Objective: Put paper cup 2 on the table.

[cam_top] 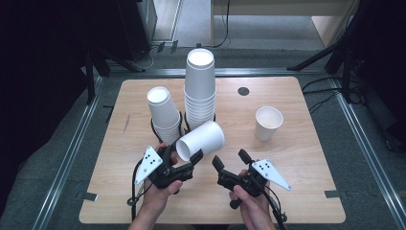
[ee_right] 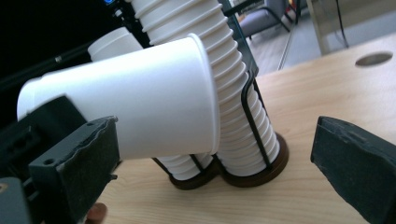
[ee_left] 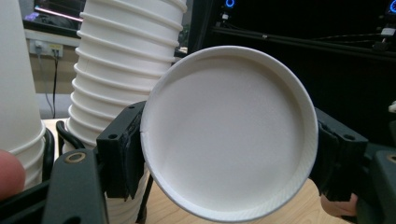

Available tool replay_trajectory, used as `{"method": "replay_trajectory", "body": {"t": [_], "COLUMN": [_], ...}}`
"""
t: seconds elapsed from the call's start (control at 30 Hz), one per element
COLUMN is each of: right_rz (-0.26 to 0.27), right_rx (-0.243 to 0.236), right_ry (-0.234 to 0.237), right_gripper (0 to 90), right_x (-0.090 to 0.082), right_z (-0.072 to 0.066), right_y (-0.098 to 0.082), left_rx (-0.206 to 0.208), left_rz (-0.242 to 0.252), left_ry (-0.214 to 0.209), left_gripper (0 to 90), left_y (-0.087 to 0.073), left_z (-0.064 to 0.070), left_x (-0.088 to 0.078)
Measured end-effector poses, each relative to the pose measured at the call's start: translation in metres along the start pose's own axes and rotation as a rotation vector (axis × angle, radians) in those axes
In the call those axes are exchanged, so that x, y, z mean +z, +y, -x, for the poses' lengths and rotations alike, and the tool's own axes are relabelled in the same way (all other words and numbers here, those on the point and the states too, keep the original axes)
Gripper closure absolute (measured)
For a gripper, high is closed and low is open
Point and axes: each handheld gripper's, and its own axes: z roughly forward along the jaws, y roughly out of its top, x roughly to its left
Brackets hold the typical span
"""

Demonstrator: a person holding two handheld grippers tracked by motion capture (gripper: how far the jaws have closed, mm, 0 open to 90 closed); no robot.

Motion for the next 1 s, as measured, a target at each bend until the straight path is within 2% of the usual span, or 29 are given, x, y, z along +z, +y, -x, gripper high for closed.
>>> {"method": "replay_trajectory", "body": {"t": [0.1, 0.17, 0.3, 0.6, 0.7, 1.0], "right_rz": [-0.032, -0.053, -0.065, -0.052, -0.060, -0.080], "right_rx": [0.096, 0.143, 0.262, 0.387, 0.450, 0.616], "right_ry": [-0.012, -0.022, -0.038, -0.050, -0.060, -0.036], "right_gripper": [0.0, 0.0, 0.0, 0.0, 0.0, 0.0], "right_x": [0.001, 0.002, 0.004, 0.007, 0.010, 0.014], "right_z": [0.002, 0.003, 0.005, 0.005, 0.005, 0.006], "right_y": [0.004, 0.005, 0.006, 0.004, 0.003, 0.002], "left_rx": [-0.001, -0.002, 0.001, 0.003, 0.004, 0.005], "left_rz": [0.006, 0.008, 0.006, 0.008, 0.011, 0.006], "left_ry": [0.004, 0.001, 0.003, 0.001, -0.001, -0.003], "left_gripper": [24.4, 24.4, 24.3, 24.4, 24.4, 24.4], "left_y": [-0.001, -0.002, -0.004, -0.010, -0.012, -0.016], "left_z": [0.000, 0.000, 0.002, 0.003, 0.004, 0.005], "left_x": [0.001, 0.001, 0.003, 0.005, 0.006, 0.007]}}
